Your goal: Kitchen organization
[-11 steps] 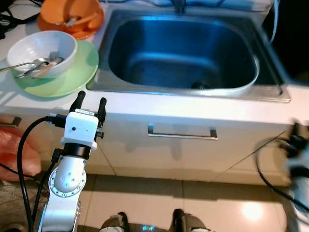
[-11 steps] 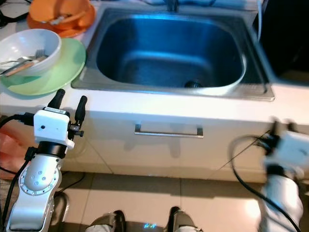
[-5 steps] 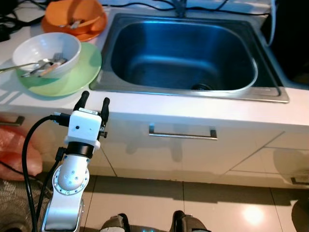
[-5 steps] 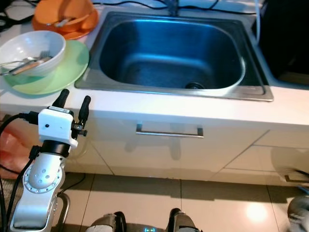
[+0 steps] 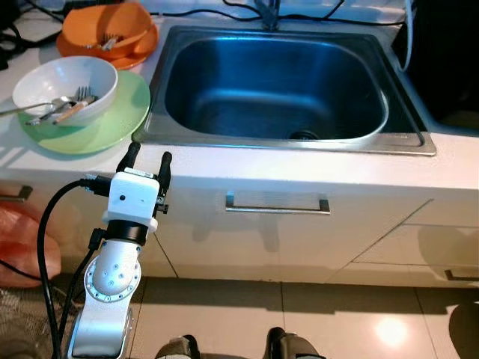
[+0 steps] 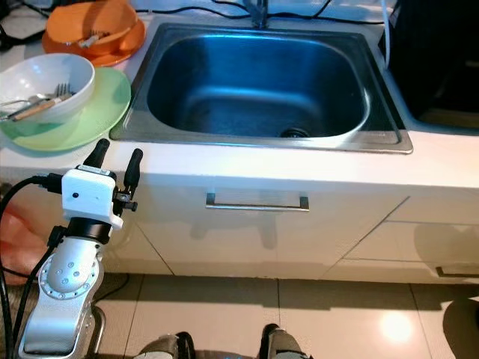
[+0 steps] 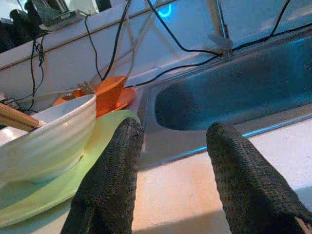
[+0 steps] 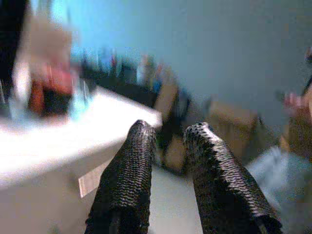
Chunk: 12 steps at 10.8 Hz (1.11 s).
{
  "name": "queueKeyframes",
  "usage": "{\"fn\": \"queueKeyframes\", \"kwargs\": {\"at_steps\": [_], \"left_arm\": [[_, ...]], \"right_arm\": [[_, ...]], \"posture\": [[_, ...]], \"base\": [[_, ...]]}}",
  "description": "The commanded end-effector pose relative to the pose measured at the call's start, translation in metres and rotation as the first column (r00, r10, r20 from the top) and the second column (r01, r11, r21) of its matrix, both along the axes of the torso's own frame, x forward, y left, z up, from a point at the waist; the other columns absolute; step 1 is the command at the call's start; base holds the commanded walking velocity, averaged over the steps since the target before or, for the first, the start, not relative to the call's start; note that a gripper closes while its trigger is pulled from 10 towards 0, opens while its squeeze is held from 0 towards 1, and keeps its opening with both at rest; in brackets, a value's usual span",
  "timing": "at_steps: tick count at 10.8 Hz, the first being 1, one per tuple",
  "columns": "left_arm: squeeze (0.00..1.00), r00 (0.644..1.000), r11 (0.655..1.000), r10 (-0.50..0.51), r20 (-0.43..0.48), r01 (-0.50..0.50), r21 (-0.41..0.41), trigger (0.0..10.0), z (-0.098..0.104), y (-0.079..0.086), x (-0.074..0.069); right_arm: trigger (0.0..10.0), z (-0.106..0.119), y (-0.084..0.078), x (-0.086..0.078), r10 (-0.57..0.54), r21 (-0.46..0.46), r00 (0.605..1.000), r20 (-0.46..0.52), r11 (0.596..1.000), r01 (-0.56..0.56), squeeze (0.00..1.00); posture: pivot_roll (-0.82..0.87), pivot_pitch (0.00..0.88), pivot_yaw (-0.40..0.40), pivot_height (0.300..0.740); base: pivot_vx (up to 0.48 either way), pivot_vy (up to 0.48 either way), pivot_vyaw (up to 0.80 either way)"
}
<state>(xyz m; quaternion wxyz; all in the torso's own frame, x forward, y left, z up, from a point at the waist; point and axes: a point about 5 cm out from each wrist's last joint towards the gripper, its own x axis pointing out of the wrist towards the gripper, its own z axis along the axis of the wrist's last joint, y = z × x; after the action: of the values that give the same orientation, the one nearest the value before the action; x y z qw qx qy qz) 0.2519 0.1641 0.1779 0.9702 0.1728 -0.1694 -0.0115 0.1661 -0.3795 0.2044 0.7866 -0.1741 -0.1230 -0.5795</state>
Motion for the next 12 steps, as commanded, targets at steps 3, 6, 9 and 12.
{"fn": "queueKeyframes", "kwargs": {"at_steps": [3, 6, 9, 12], "left_arm": [[0.00, 1.000, 1.000, 0.002, 0.010, -0.002, -0.004, 10.0, 0.002, -0.002, 0.006], [0.00, 0.998, 0.999, -0.021, 0.055, 0.022, -0.023, 10.0, 0.013, -0.013, 0.017], [0.00, 0.996, 1.000, 0.004, 0.092, -0.002, -0.031, 10.0, 0.019, -0.015, 0.028], [0.00, 0.997, 0.999, 0.046, 0.062, -0.046, -0.004, 10.0, 0.003, -0.012, 0.025]], "right_arm": [[10.0, 0.039, 0.062, 0.067, 0.530, -0.080, 0.843, 0.095, 0.848, -0.524, 0.00], [10.0, 0.022, 0.151, 0.120, 0.898, 0.031, 0.435, 0.063, 0.434, -0.900, 0.00], [10.0, -0.002, 0.223, 0.139, 0.986, 0.135, 0.095, 0.137, 0.076, -0.988, 0.00], [10.0, -0.018, 0.236, 0.150, 0.982, 0.186, 0.051, 0.180, 0.016, -0.982, 0.00]], "posture": [[-0.05, 0.144, -0.022, 0.740], [-0.04, 0.137, -0.023, 0.740], [0.01, 0.113, -0.018, 0.740], [0.04, 0.095, -0.019, 0.740]], "base": [[0.000, 0.000, 0.00], [0.000, 0.000, 0.00], [0.000, 0.000, 0.00], [0.000, 0.000, 0.00]]}}
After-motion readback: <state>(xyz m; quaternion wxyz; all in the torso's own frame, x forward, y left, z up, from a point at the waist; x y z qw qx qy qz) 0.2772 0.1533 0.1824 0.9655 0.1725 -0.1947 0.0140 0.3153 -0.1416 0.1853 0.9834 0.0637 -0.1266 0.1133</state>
